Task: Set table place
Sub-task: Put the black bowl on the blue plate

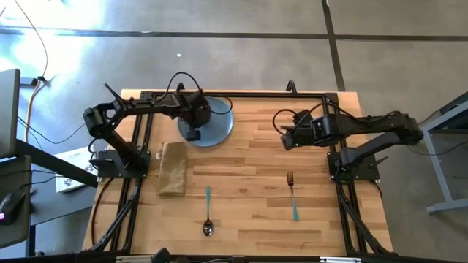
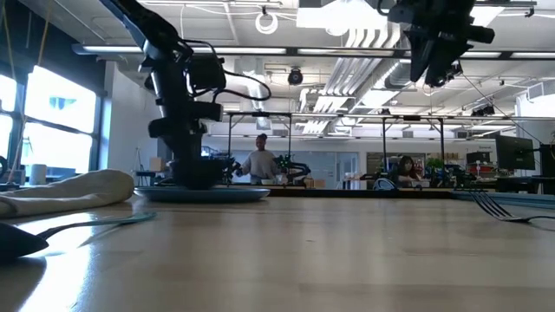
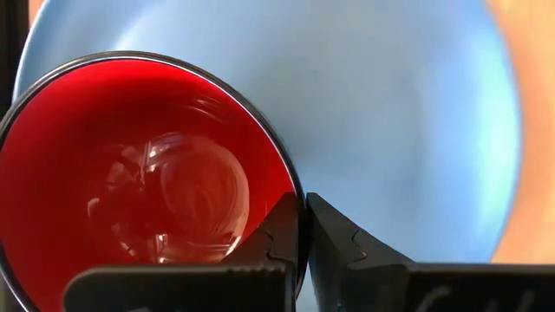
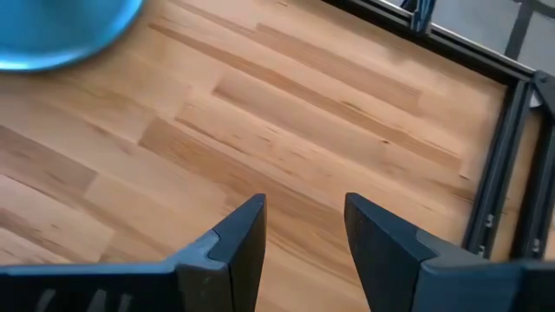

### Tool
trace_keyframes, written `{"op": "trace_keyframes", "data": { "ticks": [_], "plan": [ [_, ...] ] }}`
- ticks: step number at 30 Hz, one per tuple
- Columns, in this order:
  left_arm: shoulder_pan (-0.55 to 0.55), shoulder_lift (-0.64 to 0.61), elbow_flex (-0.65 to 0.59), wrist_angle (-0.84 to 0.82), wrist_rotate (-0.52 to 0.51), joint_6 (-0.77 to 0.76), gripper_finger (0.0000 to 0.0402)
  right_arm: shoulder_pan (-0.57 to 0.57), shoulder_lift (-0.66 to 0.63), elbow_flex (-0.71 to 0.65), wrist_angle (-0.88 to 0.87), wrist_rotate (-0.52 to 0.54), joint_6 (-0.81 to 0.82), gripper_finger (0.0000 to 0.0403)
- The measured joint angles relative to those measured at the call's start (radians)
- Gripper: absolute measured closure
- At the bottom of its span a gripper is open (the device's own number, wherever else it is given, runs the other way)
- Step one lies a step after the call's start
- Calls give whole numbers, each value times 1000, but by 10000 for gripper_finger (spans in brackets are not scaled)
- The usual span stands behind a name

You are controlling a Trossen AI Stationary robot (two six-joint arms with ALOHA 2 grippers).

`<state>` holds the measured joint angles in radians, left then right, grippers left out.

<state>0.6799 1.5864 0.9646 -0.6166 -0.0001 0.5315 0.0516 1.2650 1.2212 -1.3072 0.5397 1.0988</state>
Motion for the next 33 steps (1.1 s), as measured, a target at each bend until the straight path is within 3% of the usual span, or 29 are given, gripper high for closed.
{"op": "trace_keyframes", "data": {
  "ticks": [10,13,33],
  "plan": [
    [-112,0,1,24,17,-68,401,-14,-3,-1,9,6,-27,254],
    [-133,0,1,2,-21,-90,401,-14,-3,-1,12,6,-33,254],
    [-137,34,4,3,-50,-117,401,-14,-3,-1,81,6,-94,254]
  ]
}}
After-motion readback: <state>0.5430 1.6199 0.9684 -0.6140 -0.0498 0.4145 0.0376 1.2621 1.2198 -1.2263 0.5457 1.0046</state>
